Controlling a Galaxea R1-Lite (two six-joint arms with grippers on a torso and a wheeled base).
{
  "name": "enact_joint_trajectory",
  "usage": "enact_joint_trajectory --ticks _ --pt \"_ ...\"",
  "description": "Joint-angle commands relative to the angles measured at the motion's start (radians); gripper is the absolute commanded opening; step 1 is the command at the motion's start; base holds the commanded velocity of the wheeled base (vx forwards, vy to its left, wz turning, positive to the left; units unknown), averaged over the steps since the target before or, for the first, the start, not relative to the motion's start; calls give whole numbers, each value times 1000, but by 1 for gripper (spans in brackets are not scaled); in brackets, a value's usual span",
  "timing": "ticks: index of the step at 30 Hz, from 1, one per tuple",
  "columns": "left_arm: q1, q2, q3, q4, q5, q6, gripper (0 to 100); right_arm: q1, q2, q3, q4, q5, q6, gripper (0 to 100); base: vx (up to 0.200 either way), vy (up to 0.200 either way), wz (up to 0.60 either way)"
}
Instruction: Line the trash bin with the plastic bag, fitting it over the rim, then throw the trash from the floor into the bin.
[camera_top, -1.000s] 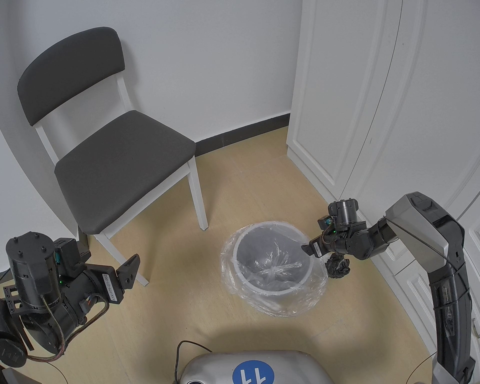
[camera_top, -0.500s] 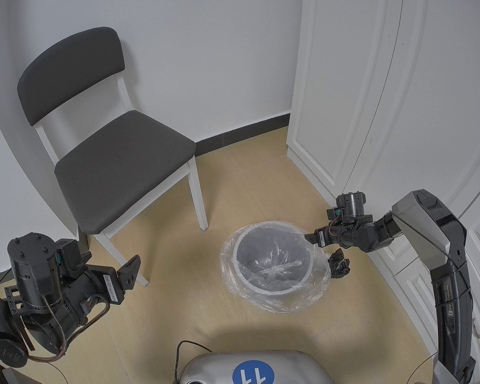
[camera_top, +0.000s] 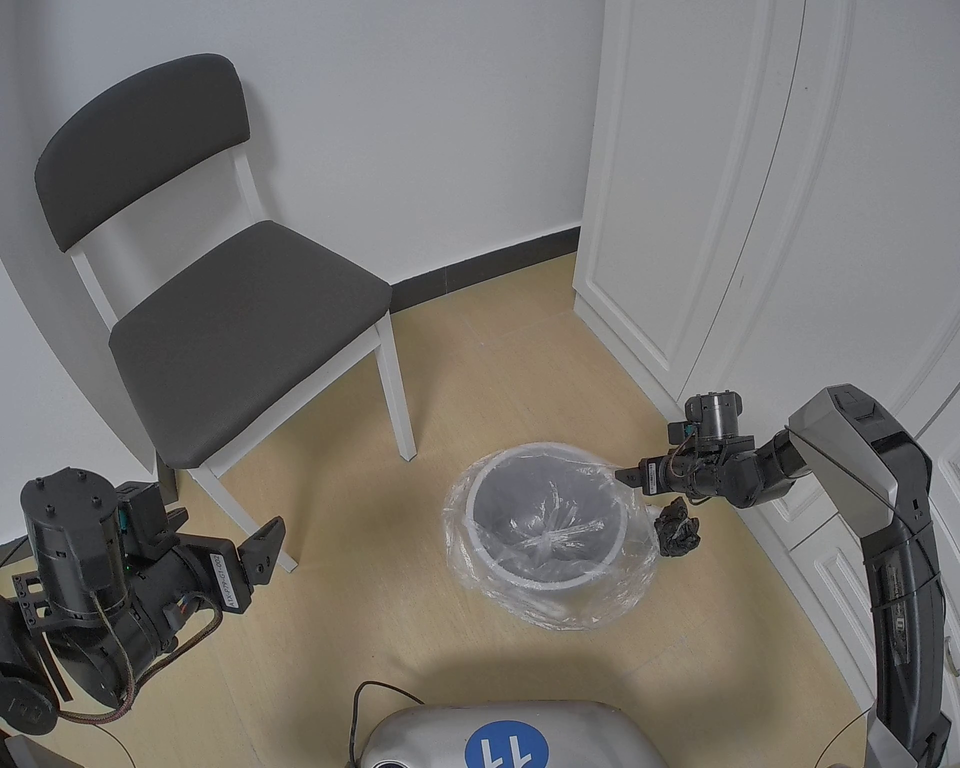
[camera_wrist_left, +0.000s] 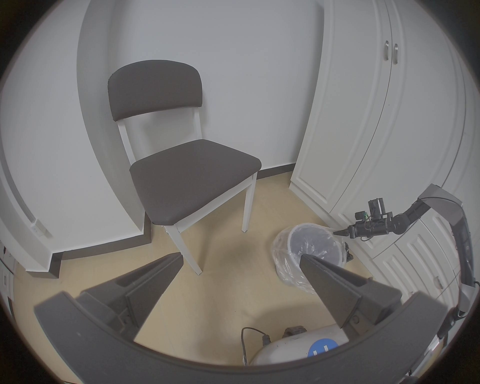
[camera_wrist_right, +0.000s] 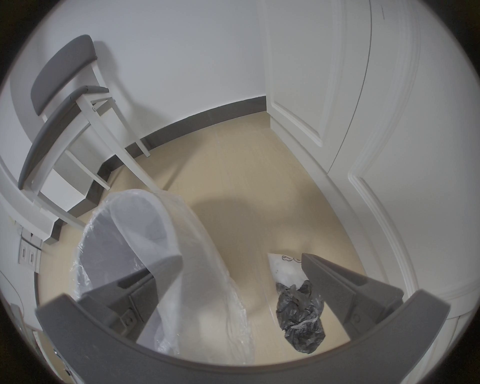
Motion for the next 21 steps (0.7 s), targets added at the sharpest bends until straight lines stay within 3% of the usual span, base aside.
enact_joint_trajectory --ticks 1,21 --pt "8 10 1 0 0 0 100 -12 6 -1 -11 2 5 100 0 0 0" --pt "15 34 2 0 0 -2 100 -18 83 -12 -85 2 3 100 0 0 0"
